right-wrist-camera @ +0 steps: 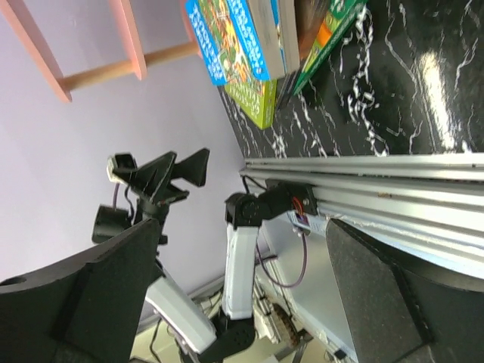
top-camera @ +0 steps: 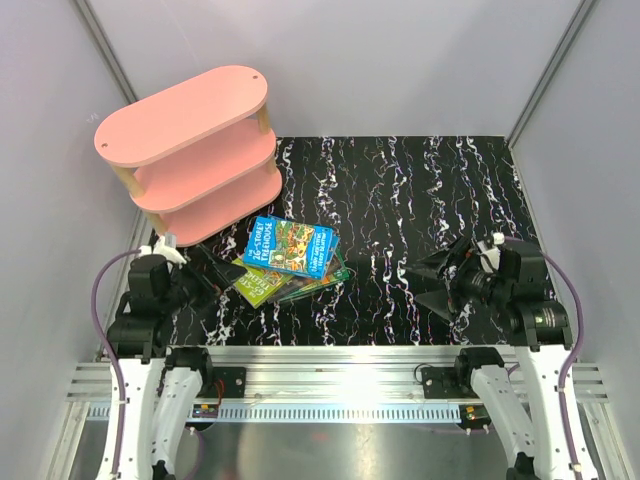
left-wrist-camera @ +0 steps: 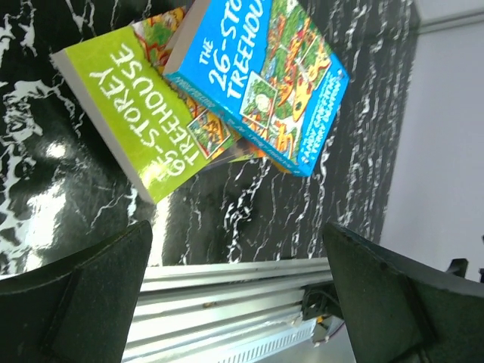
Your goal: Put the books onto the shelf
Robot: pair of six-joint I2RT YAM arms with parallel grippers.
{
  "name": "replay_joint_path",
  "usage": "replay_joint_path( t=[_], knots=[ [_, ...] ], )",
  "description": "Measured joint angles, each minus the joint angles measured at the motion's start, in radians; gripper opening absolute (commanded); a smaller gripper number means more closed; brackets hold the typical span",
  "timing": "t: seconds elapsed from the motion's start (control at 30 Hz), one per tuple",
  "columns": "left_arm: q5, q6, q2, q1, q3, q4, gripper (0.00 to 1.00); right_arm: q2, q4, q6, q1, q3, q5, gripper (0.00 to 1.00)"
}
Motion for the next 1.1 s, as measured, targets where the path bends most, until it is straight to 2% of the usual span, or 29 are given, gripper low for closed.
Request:
replay_joint_path(
  t=[0.23,0.43,0.6,0.93,1.1],
  knots=[
    [-0.018,-0.108,-0.010,0.000,-0.092,0.155,0.99,0.010,-0.008,-0.011,0.000,0.060,0.041,1.00],
    [-0.062,-0.163,0.101,-0.028,-0.152,0.251,0.99,0.016,-0.098,-0.094,0.000,0.132,0.037,1.00],
    [-0.087,-0.186,0.211,-0.060,-0.167,0.362,0.99,0.102,-0.168,-0.207,0.000,0.246,0.039,1.00],
    [-0.180,-0.234,0.370,-0.189,-0.195,0.546,0.99,0.167,-0.199,-0.308,0.002,0.282,0.044,1.00],
    [-0.208,-0.253,0.417,-0.208,-0.235,0.639,0.99,0.201,-0.199,-0.331,0.008,0.299,0.060,1.00]
  ],
)
